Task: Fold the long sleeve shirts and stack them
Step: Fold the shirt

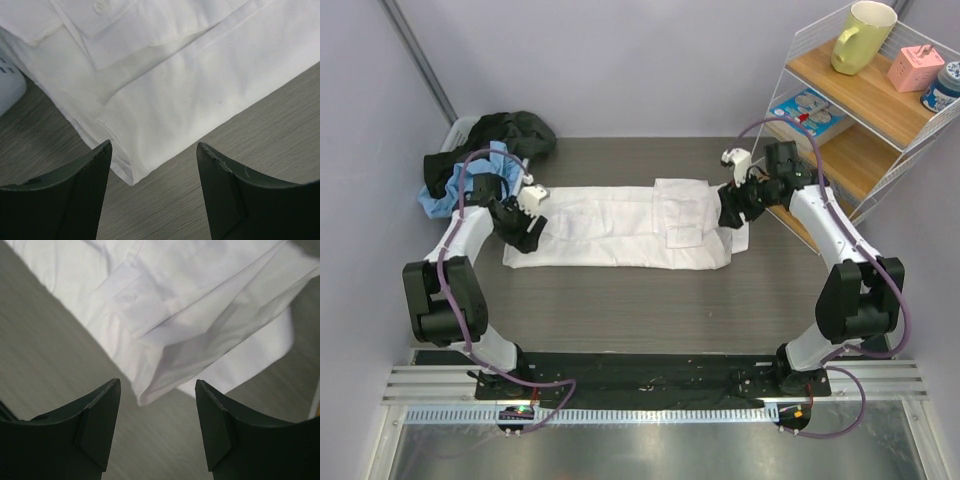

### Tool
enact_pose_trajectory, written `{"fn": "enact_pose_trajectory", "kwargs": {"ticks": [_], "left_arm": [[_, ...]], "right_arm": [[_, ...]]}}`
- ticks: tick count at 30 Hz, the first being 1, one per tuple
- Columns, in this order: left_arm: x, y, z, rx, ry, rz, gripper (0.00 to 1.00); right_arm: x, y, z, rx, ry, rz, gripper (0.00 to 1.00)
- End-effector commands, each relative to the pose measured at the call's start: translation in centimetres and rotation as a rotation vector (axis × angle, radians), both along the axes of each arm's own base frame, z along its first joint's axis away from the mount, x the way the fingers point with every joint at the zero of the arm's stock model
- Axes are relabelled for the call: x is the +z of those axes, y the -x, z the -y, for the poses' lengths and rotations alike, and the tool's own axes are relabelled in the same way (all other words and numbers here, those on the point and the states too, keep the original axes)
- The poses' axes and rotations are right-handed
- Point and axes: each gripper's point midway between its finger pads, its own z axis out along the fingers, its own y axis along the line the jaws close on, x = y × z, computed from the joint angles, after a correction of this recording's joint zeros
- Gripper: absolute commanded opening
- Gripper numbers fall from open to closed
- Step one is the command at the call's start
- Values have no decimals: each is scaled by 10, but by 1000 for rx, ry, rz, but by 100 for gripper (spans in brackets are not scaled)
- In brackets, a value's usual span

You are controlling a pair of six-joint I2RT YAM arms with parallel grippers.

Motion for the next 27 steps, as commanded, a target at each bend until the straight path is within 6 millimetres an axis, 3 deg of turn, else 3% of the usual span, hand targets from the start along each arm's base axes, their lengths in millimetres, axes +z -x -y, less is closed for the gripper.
{"fn": "enact_pose_trajectory", "kwargs": {"ticks": [1,8,11,13,15,18,22,27], "left_arm": [[-15,17,15,-27,64,-89,71],[-46,18,11,-31,22,-169,73],[-60,19,2,-27,-25,-198,70],[-68,22,-5,-33,-65,-215,68],[-74,25,-9,-39,-90,-234,66],[-81,31,-15,-47,-123,-256,62],[-85,47,-15,-81,-136,-292,54],[-84,87,-8,-135,-117,-377,51]], "right_arm": [[-46,57,-11,3,-66,-252,67],[-106,64,-4,-29,-33,-341,67],[-129,59,2,-70,8,-381,48],[-139,59,4,-89,22,-414,31],[-143,60,6,-97,34,-429,15],[-147,65,14,-129,69,-444,1],[-152,82,23,-137,121,-499,1],[-151,110,32,-114,173,-557,1]]}}
